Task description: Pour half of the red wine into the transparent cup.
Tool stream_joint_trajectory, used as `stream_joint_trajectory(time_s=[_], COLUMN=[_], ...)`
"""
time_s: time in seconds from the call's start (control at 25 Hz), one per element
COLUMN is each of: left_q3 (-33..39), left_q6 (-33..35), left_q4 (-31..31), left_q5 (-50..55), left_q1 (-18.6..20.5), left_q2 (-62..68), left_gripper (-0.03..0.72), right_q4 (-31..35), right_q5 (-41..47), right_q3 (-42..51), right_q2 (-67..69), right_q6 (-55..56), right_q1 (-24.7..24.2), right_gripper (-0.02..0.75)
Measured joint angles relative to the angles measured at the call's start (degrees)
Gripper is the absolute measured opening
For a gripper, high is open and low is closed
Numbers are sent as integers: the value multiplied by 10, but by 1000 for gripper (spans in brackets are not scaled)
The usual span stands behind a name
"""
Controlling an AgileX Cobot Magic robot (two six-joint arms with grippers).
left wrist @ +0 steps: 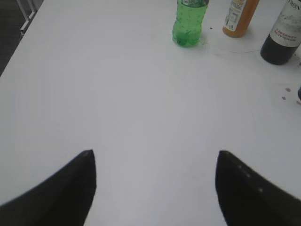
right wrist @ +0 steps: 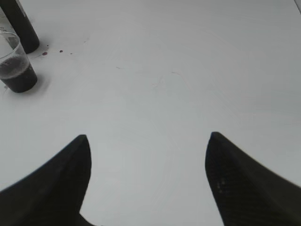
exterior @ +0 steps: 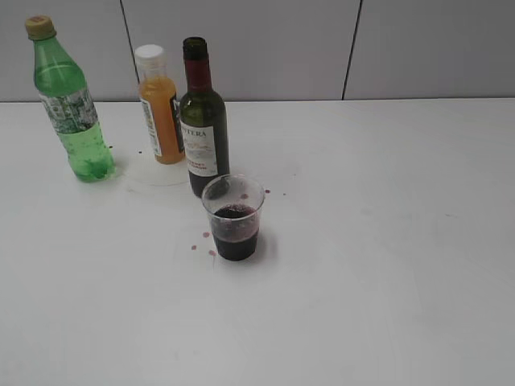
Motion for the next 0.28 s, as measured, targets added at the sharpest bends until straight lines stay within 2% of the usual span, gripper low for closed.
stream_joint_trajectory(time_s=[0.28], left_q3=[0], left_q6=[2], left_q4=[0], left_q5=[0], left_q1=[0], left_q2=[0], left_gripper=[590], right_q4=[0], right_q5=[0], right_q3=[0], right_q2=[0], right_q6=[0], right_q1=[0], right_gripper=[571])
